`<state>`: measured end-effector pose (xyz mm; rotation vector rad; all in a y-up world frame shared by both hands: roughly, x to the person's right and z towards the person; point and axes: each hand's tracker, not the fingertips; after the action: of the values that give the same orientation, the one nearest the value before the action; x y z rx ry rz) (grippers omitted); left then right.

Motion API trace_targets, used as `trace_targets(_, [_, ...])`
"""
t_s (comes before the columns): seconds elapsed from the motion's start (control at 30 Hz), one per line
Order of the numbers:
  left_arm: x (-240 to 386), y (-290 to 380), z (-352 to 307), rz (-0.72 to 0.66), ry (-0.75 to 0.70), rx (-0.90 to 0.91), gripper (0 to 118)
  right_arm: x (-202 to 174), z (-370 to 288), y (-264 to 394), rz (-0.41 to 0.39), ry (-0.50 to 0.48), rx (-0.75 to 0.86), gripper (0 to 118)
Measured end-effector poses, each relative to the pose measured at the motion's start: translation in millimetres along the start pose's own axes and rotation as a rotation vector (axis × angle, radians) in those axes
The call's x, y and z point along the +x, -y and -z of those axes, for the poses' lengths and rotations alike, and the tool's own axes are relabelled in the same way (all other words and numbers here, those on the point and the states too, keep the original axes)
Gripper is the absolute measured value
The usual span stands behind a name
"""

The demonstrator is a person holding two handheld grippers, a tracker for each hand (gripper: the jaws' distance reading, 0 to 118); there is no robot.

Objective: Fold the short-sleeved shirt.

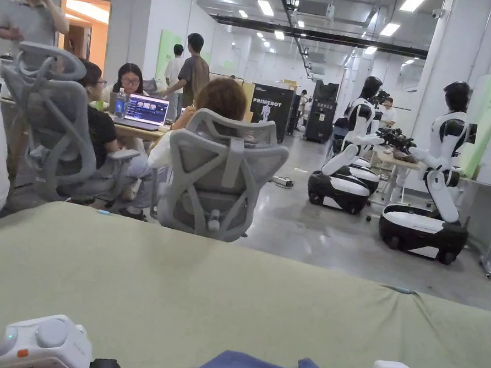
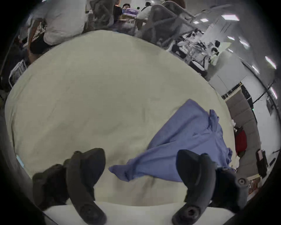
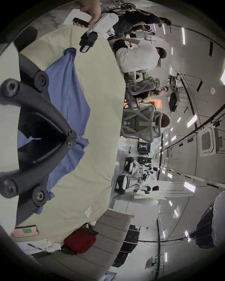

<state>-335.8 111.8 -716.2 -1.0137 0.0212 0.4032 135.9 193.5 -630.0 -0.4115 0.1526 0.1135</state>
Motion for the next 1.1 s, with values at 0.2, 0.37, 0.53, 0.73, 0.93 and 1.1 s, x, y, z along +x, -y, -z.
trace_targets(0.2, [5,13,32,0.039,-0.043,-0.023,75,3,14,7,-0.005,0.003,-0.032,0])
trace_targets(0.37, [8,19,49,0.1,-0.09,-0.059,0,9,23,12,-0.005,0.007,-0.055,0])
trace_targets(0.53, [23,25,28,0.267,-0.11,0.04,0,36,45,5,0.016,0.018,-0.092,0])
trace_targets(0.73, [24,32,-2,0.268,-0.062,0.169,0,97,120,2,0.047,0.079,-0.259,0])
trace_targets(0.93, [23,40,-8,0.253,-0.028,0.208,0,143,208,11,0.09,0.074,-0.361,63])
trace_targets(1.1, [29,37,-6,0.255,-0.023,0.209,0,150,257,31,0.132,0.042,-0.442,108])
